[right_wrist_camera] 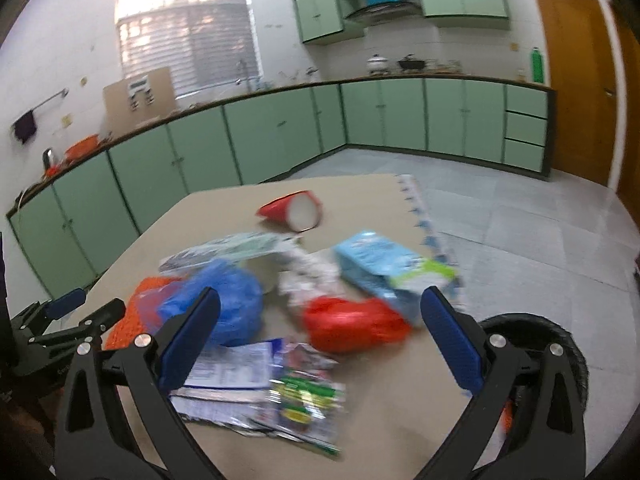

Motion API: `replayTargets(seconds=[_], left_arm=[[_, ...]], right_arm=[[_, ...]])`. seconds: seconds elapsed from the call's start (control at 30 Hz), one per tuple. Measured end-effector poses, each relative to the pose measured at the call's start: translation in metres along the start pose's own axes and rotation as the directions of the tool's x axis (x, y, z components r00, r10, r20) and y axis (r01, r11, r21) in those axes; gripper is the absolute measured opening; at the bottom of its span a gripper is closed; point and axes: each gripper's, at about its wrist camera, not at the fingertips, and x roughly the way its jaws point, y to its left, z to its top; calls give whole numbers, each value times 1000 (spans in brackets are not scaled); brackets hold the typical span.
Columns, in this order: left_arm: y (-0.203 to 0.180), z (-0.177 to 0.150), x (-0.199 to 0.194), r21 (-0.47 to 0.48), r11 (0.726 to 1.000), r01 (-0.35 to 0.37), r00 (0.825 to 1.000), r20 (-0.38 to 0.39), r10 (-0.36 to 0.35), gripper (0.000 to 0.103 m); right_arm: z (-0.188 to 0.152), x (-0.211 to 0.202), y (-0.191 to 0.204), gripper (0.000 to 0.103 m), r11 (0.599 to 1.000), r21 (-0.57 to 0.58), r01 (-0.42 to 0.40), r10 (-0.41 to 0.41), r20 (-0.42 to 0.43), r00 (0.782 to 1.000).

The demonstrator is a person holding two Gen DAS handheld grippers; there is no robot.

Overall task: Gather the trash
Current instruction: 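Grasp the second orange foam net with the left gripper while the right grasps blue bags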

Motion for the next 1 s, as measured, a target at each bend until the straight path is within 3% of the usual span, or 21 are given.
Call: replayTargets(seconds=[0.23,0.43,0.57,0.63,0.7,1.0], left_arm=[[27,-6,9,-5,1000,-31,1000,-2,31,81],[34,-12,19,-28,1000,-12,1000,-26,11,81],[34,-14,26,-27,1000,6,999,-40,-7,81],[35,-17,28,-28,1000,9,999,-48,-11,81],[34,-19,31,-30,999,14,998,-57,-16,81],[25,-23,44,-23,999,43,994,-104,-45,81]], right_arm=[[2,31,42,90,997,-66,-40,37,-48,998],[3,59,61,83,994,-94,-55,45,-107,993],[1,72,65,69,993,-87,-84,70,-154,985],[-1,74,66,56,989,-88,-115,98,-174,980],[-2,73,70,34,984,-99,-149,129,-185,974],[-7,65,69,14,976,-120,-182,160,-174,972]])
